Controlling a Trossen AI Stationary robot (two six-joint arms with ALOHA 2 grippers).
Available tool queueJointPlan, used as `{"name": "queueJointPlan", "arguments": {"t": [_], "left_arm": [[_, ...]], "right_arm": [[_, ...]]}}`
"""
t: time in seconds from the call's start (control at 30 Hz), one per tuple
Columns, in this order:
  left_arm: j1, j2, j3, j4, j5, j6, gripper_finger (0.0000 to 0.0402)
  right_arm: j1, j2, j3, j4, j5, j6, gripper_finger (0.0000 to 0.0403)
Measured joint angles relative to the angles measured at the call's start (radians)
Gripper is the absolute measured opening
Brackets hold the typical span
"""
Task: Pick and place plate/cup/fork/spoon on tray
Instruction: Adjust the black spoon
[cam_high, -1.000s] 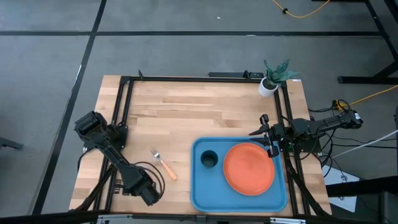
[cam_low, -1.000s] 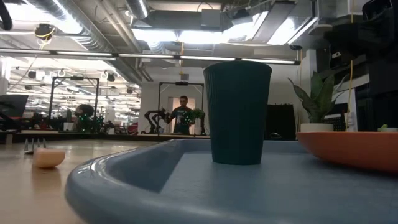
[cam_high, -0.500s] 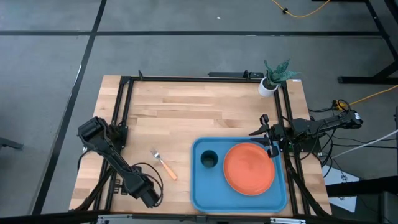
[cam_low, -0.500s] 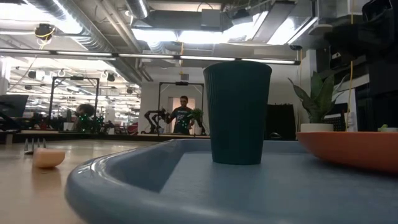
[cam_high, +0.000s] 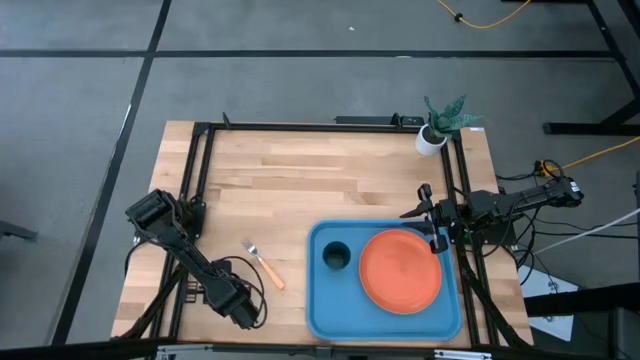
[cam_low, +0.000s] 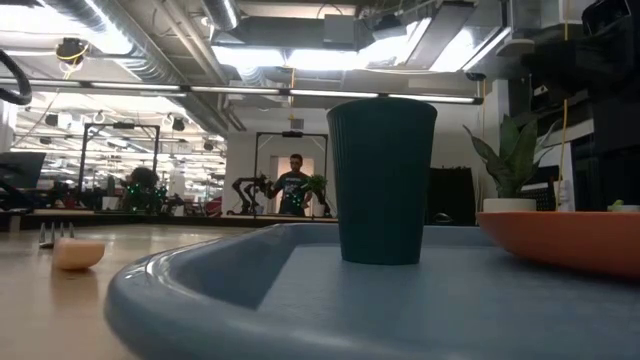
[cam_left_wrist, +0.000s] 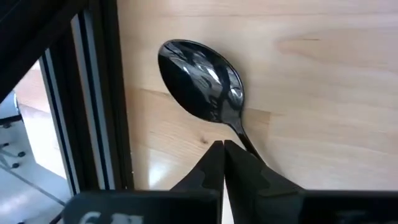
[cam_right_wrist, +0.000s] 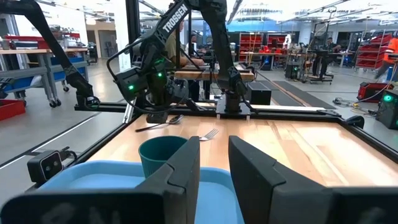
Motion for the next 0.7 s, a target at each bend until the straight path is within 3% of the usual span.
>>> {"name": "queueJointPlan", "arguments": {"t": [0.23, 0.7], "left_arm": [[-0.01, 0.0, 0.0, 0.014, 0.101, 0.001, 0.0002], [0.021, 0.071, 0.002, 0.067, 0.091, 0.026, 0.0001]], "right_arm": [[0.0, 0.0, 0.0, 0.0, 0.0, 0.001, 0.009], [0.0, 0.0, 0.0, 0.0, 0.0, 0.0, 0.009]]}}
